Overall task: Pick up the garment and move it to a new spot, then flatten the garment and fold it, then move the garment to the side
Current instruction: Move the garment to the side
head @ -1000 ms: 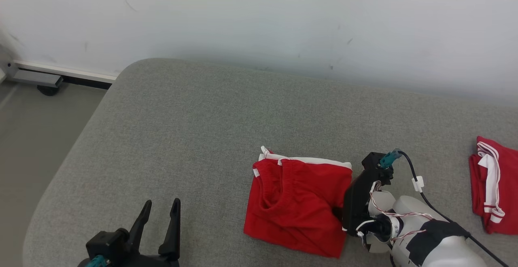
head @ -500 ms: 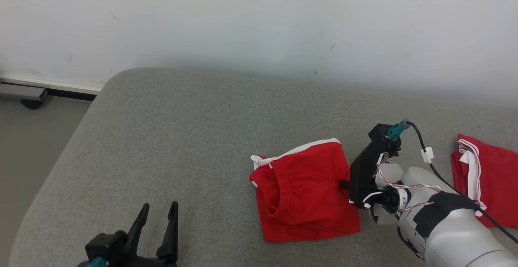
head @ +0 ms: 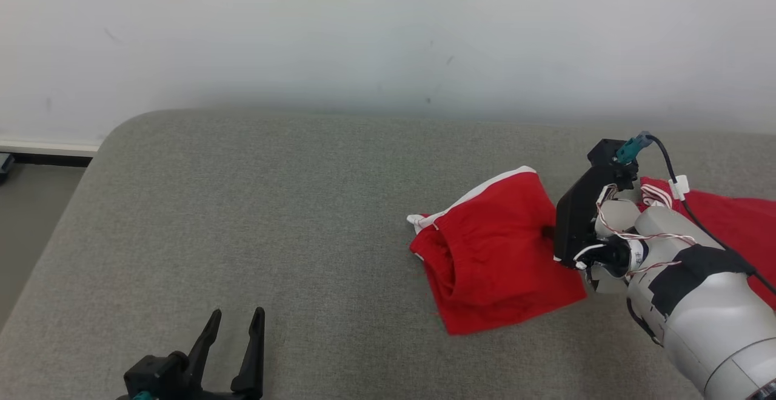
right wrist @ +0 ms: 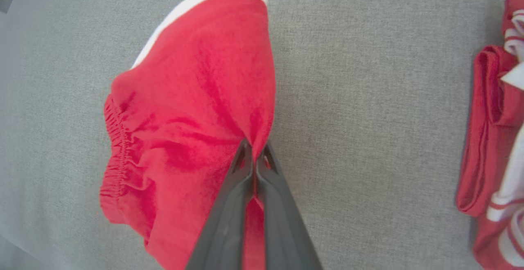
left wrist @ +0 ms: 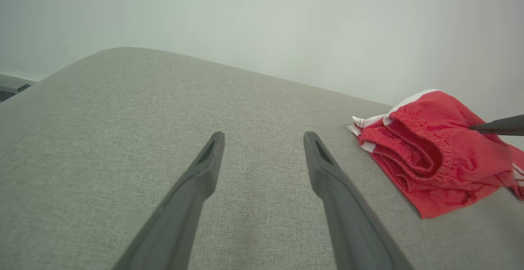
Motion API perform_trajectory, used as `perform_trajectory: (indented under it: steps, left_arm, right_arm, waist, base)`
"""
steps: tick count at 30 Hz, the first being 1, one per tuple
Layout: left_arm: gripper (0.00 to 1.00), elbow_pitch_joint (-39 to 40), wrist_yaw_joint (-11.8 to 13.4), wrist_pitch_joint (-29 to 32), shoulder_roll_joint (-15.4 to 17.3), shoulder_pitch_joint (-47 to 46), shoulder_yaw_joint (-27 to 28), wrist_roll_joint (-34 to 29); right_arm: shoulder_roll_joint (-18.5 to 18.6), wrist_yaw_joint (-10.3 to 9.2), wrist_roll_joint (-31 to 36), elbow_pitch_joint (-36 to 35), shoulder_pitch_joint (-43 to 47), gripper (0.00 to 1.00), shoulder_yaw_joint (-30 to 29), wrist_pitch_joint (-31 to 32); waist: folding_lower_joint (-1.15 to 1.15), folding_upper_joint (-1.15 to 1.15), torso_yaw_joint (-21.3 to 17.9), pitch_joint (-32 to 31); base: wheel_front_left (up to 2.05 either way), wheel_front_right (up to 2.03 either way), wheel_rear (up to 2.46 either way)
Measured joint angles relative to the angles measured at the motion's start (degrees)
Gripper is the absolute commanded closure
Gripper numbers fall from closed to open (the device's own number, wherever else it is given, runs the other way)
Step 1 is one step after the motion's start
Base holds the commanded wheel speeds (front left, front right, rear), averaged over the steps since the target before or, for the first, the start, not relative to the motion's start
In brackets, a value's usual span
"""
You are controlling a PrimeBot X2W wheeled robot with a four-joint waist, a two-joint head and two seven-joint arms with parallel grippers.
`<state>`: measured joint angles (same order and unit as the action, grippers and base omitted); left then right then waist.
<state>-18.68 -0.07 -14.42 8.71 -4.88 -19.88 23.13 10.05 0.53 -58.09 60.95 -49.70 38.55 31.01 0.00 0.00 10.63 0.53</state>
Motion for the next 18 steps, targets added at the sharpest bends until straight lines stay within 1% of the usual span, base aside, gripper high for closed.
perform_trajectory:
  steps: [5, 7, 11, 13, 18]
  left_arm:
    - [0.0, 0.8, -0.1, 0.0, 0.3, 0.0, 0.0, -0.1]
    - [0.0, 0.9, -0.5, 0.0, 0.6, -0.1, 0.0, -0.3]
    - [0.0, 1.1, -0.5, 0.0, 0.8, -0.1, 0.0, -0.4]
    - [0.0, 1.2, -1.0, 0.0, 0.8, -0.4, 0.0, -0.5]
    - [0.0, 1.4, -1.1, 0.0, 0.8, -1.7, -0.2, -0.8]
  right_arm:
    - [1.6, 0.01, 0.8, 0.8, -1.7, 1.0, 0.0, -0.1]
    - [2.3, 0.07, 1.0, 1.2, -2.8, 1.0, 0.0, -0.3]
    - [3.7, 0.48, 1.8, 1.8, -5.2, 1.0, 0.1, -0.4]
    - [4.4, 0.47, 2.0, 2.0, -6.1, 1.0, 0.1, -0.8]
    - [5.7, 0.48, 2.6, 3.2, -7.6, 1.0, 0.0, -1.3]
  waist:
    - [0.0, 0.0, -1.8, 1.2]
    - [0.0, 0.0, -2.4, 1.7]
    - [0.0, 0.0, -3.7, 2.9]
    - [0.0, 0.0, -4.2, 3.5]
    - [0.01, 0.0, -5.3, 5.0]
  base:
    - [0.0, 0.0, 0.0]
    - [0.0, 0.0, 0.0]
    - [0.0, 0.0, 0.0]
    - [0.0, 0.0, 0.0]
    - [0.0, 0.0, 0.0]
